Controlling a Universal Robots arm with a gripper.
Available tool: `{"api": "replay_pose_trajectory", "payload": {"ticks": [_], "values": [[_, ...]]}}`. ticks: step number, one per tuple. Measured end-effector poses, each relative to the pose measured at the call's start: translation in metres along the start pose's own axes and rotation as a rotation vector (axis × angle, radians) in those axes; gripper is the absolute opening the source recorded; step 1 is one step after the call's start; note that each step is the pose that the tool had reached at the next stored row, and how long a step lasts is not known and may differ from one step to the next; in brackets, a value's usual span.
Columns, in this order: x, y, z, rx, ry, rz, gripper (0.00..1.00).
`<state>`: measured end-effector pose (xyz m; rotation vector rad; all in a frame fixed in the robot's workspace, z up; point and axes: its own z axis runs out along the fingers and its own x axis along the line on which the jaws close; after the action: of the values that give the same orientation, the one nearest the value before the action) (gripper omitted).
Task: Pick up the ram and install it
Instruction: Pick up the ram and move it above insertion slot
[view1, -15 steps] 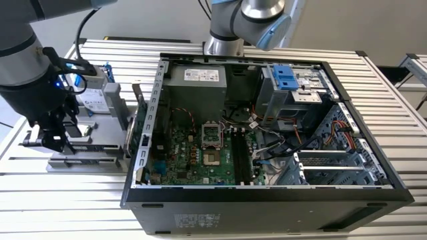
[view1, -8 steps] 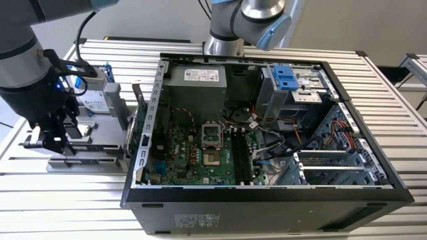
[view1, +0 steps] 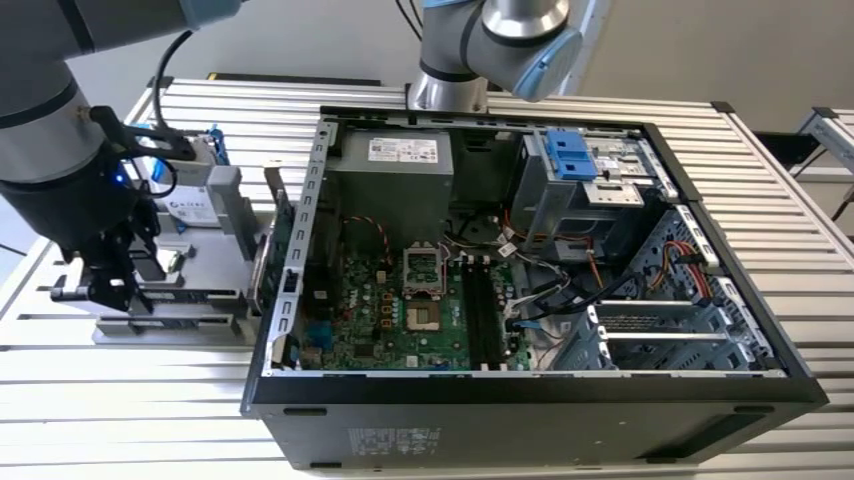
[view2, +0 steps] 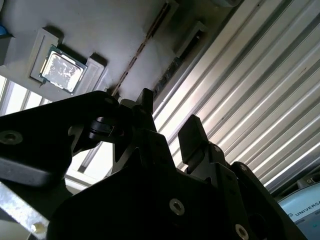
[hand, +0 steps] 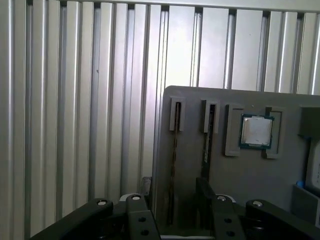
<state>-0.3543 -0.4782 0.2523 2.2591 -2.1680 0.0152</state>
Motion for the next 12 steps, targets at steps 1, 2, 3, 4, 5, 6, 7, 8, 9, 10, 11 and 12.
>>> {"api": "replay_pose_trajectory", "payload": {"ticks": [1,2,3,4,5,6,7,8,9,10,11,12], "values": [[0.0000,0.0000,0.0008,0.0000,0.0000,0.000,1.00],[0.0000,0.0000,0.0016,0.0000,0.0000,0.000,1.00],[0.0000,0.0000,0.0023,0.0001,0.0000,0.000,1.00],[0.0000,0.0000,0.0030,0.0001,-0.0001,0.000,1.00],[0.0000,0.0000,0.0037,0.0000,-0.0001,-0.001,1.00],[-0.0001,0.0000,0.0043,0.0000,-0.0001,-0.001,1.00],[-0.0001,0.0000,0.0050,0.0000,0.0000,-0.001,1.00],[-0.0001,0.0000,0.0056,0.0000,0.0000,-0.001,1.00],[-0.0001,0.0000,0.0062,0.0000,0.0000,-0.001,1.00],[-0.0001,0.0000,0.0069,0.0000,0.0000,-0.001,1.00],[-0.0001,0.0000,0.0075,0.0000,0.0001,-0.001,1.00],[-0.0001,0.0000,0.0082,0.0000,0.0000,-0.002,1.00]]}}
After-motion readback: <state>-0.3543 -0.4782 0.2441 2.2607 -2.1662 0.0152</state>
